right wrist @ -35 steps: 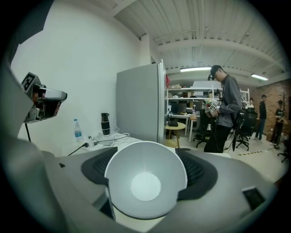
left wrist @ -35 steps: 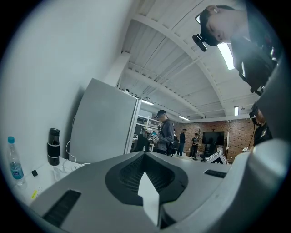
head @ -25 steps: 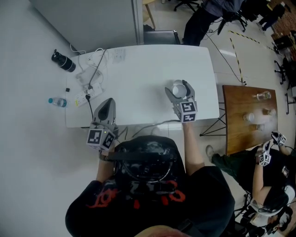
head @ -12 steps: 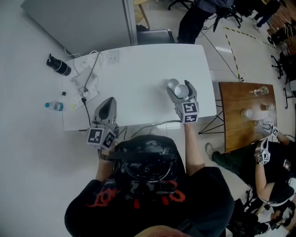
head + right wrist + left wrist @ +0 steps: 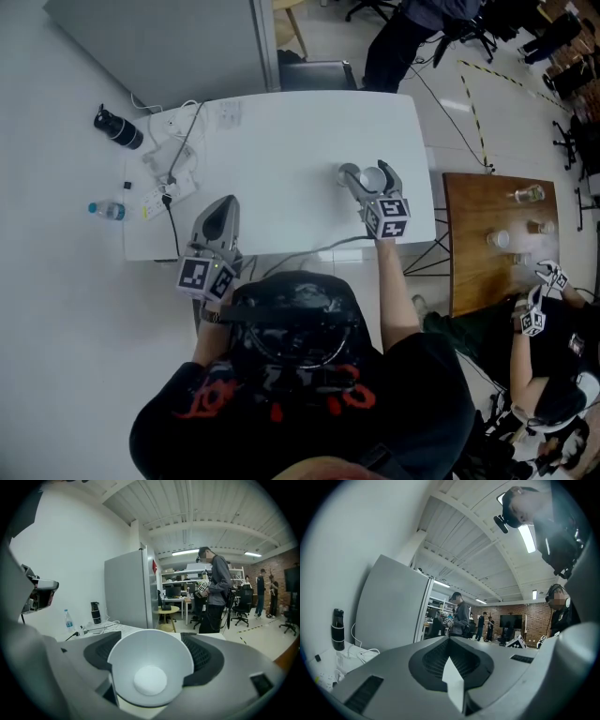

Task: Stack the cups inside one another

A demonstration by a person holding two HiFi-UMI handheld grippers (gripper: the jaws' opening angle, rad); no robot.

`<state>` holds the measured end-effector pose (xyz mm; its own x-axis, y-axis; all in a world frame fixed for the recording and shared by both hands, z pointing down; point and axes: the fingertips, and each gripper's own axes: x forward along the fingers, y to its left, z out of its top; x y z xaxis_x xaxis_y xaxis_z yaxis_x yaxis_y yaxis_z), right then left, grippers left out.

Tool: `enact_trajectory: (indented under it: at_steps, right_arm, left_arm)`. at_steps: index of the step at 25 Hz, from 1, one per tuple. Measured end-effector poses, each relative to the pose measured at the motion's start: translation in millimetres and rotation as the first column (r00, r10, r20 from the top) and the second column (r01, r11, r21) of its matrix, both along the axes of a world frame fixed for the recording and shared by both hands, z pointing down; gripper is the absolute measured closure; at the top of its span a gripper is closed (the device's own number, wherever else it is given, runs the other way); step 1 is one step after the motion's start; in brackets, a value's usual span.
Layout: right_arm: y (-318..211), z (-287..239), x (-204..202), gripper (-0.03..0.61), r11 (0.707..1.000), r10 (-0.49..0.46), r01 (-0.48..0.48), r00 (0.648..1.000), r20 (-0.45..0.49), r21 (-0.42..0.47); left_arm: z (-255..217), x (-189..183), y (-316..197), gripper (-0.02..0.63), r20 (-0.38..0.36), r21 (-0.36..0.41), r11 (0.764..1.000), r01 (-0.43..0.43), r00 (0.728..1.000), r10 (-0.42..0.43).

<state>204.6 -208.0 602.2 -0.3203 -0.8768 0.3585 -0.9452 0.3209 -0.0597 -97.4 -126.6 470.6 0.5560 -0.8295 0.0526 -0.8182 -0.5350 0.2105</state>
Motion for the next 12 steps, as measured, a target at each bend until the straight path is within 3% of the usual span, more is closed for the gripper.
enact_trajectory:
  at_steps: [12]
  right_arm:
    - [-41, 71, -14, 0.166, 0.990, -0.101, 0.091, 0.990, -0.103, -0.105]
  left_arm:
    - [-7, 11, 9, 0.611, 0.036, 0.031, 0.999, -0.009, 0.999, 0.008]
